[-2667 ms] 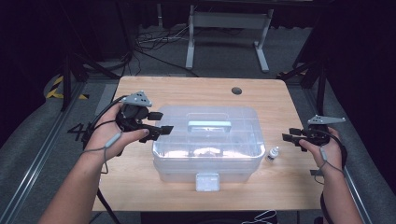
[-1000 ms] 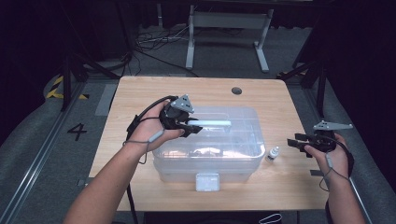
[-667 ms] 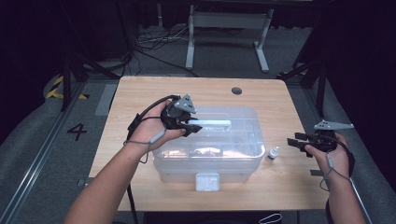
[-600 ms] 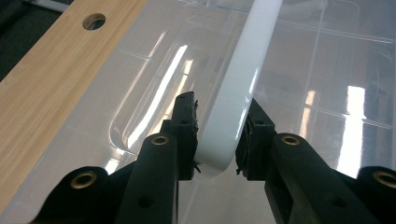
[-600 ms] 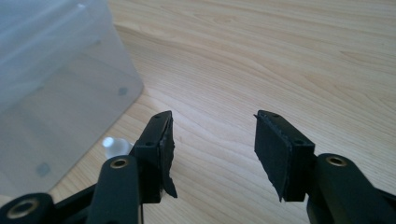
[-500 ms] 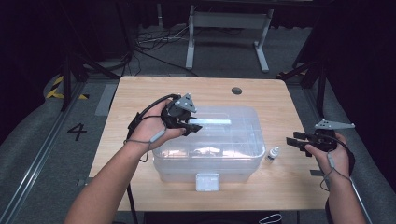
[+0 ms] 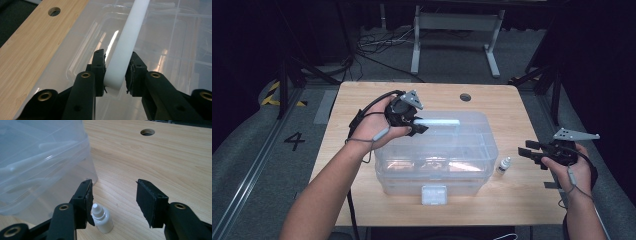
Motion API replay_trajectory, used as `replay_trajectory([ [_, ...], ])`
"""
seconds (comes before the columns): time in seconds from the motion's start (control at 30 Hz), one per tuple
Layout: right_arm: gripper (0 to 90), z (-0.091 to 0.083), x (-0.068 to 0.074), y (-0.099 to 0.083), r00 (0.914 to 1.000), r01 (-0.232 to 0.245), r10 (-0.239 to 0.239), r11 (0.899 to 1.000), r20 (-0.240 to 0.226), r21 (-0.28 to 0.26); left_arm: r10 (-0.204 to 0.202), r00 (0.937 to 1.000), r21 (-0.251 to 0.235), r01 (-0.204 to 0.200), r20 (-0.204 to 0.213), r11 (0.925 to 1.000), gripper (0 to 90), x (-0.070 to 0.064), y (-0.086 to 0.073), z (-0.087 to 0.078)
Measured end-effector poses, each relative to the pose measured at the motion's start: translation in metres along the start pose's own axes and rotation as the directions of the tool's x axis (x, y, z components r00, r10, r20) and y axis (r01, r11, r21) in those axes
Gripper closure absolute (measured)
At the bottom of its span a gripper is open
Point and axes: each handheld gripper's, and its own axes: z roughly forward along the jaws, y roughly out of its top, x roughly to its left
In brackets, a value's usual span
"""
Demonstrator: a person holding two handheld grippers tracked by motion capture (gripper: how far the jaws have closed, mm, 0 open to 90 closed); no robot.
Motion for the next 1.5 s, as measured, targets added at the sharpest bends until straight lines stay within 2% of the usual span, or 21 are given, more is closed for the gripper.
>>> replay_trajectory([
  [0.17, 48.4, -0.005, 0.008, 0.003, 0.9998, 0.02, -0.02, 1.0, -0.002, -0.012, -0.013, 0.9999, 0.007, 0.013, 0.004, 0.9999, 71.9, 0.008, 0.006, -0.002],
  [0.23, 48.8, -0.008, 0.014, 0.006, 0.9993, 0.023, -0.024, 0.999, -0.03, -0.039, -0.02, 0.9998, 0.008, 0.02, 0.002, 0.9998, 71.7, 0.01, 0.008, -0.002],
  [0.4, 50.8, -0.012, 0.027, 0.013, 0.9966, 0.057, -0.06, 0.997, -0.057, -0.058, -0.042, 0.9991, 0.011, 0.042, 0.007, 0.9991, 71.4, 0.016, 0.012, -0.003],
  [0.47, 56.2, -0.013, 0.032, 0.015, 0.9949, 0.07, -0.074, 0.996, -0.068, -0.059, -0.053, 0.9985, 0.008, 0.053, 0.008, 0.9986, 71.3, 0.02, 0.014, -0.003],
  [0.5, 56.2, -0.013, 0.032, 0.015, 0.9949, 0.07, -0.074, 0.996, -0.068, -0.059, -0.053, 0.9985, 0.008, 0.053, 0.008, 0.9986, 71.2, 0.02, 0.014, -0.003],
  [0.53, 65.3, -0.014, 0.039, 0.017, 0.9908, 0.107, -0.111, 0.993, -0.078, -0.046, -0.056, 0.9984, 0.007, 0.056, 0.009, 0.9984, 71.1, 0.022, 0.015, -0.003],
  [0.57, 65.3, -0.014, 0.039, 0.017, 0.9908, 0.107, -0.111, 0.993, -0.078, -0.046, -0.056, 0.9984, 0.007, 0.056, 0.009, 0.9984, 71.1, 0.022, 0.015, -0.003],
  [0.7, 76.3, -0.013, 0.053, 0.022, 0.9753, 0.184, -0.186, 0.983, -0.119, -0.029, -0.064, 0.9979, 0.006, 0.064, 0.01, 0.9979, 71.0, 0.026, 0.017, -0.003],
  [0.87, 88.9, -0.007, 0.07, 0.021, 0.9522, 0.241, -0.24, 0.97, -0.189, -0.02, -0.083, 0.9964, 0.007, 0.083, 0.018, 0.9965, 70.7, 0.029, 0.018, -0.003],
  [1.0, 90.0, 0.002, 0.079, 0.017, 0.9321, 0.272, -0.259, 0.962, -0.253, 0.016, -0.085, 0.9963, 0.02, 0.084, 0.016, 0.9962, 70.7, 0.03, 0.021, -0.004],
  [1.13, 90.0, 0.01, 0.08, 0.015, 0.9212, 0.275, -0.253, 0.961, -0.296, 0.034, -0.094, 0.9954, 0.018, 0.094, 0.019, 0.9954, 70.7, 0.033, 0.022, -0.004],
  [1.3, 90.0, 0.015, 0.086, 0.015, 0.9022, 0.282, -0.274, 0.959, -0.334, -0.025, -0.105, 0.9942, 0.023, 0.104, 0.024, 0.9943, 70.5, 0.037, 0.024, -0.004],
  [1.5, 90.0, 0.019, 0.093, 0.019, 0.8952, 0.28, -0.293, 0.956, -0.335, -0.089, -0.119, 0.9923, 0.034, 0.118, 0.034, 0.9925, 70.4, 0.039, 0.025, -0.004],
])
